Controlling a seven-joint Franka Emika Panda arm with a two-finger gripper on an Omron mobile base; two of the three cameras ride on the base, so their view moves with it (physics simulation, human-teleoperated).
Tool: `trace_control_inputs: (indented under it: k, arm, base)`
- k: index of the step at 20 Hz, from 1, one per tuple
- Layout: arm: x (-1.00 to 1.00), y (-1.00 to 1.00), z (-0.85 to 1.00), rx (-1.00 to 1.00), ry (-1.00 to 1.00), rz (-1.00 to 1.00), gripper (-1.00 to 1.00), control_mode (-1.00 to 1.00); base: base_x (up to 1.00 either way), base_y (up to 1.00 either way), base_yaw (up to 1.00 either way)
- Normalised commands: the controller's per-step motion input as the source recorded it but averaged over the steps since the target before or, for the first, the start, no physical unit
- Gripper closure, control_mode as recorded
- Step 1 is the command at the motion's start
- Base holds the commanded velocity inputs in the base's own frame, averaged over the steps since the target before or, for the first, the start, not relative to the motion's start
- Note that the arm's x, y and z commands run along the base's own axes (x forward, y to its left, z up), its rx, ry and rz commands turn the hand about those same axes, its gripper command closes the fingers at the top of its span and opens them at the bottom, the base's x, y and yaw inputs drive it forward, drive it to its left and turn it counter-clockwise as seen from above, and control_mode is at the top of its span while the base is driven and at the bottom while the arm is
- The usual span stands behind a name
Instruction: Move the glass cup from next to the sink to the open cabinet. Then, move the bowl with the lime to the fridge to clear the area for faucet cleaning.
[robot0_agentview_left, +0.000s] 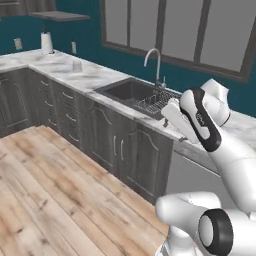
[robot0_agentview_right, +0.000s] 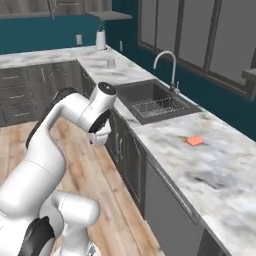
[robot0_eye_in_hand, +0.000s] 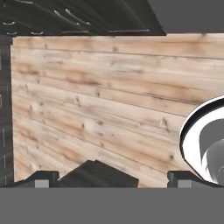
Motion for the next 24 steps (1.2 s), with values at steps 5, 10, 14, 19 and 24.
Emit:
trace_control_inputs:
  k: [5, 10, 14, 19, 24]
  arm:
    - [0.0, 0.0, 0.0, 0.0, 0.0, 0.0, -1.0, 1.0]
    - [0.0, 0.0, 0.0, 0.0, 0.0, 0.0, -1.0, 1.0]
    - [0.0, 0.0, 0.0, 0.0, 0.0, 0.0, -1.0, 1.0]
    - [0.0, 0.0, 0.0, 0.0, 0.0, 0.0, -1.0, 1.0]
    - [0.0, 0.0, 0.0, 0.0, 0.0, 0.0, -1.0, 1.0]
  base:
    - [1.0, 0.48, 0.09]
    - [1.0, 0.75, 0.0]
    - [1.0, 0.87, -0.27]
    - [1.0, 0.99, -0.43]
    - [1.0, 1.0, -0.48]
